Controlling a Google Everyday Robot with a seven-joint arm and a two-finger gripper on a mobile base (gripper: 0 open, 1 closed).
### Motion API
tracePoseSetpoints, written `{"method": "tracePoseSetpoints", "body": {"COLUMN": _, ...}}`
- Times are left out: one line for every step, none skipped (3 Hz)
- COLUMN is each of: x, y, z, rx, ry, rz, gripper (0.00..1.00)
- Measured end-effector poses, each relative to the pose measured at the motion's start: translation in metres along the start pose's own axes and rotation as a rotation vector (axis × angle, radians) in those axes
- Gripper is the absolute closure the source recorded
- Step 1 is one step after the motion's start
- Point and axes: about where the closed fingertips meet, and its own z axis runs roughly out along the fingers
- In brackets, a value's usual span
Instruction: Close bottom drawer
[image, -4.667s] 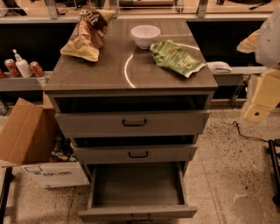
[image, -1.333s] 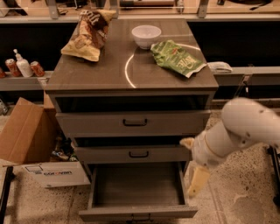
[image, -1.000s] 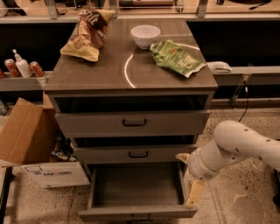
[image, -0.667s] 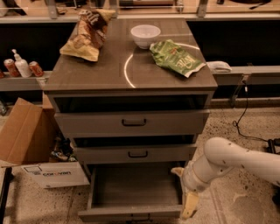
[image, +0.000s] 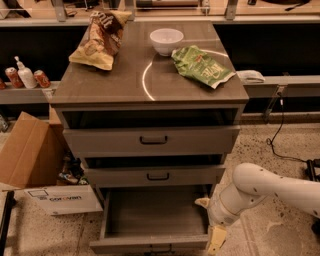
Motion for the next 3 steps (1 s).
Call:
{"method": "tracePoseSetpoints", "body": {"x": 0.01, "y": 0.0, "z": 0.021, "rx": -0.028, "ry": 0.014, "rz": -0.004, "gripper": 0.14}}
{"method": "tracePoseSetpoints", "body": {"x": 0.03, "y": -0.002, "z": 0.055, "rx": -0.066, "ry": 0.059, "rz": 0.014, "gripper": 0.39}}
{"method": "tracePoseSetpoints", "body": {"x": 0.049, "y": -0.005, "z": 0.085, "rx": -0.096, "ry": 0.082, "rz": 0.042, "gripper": 0.62}}
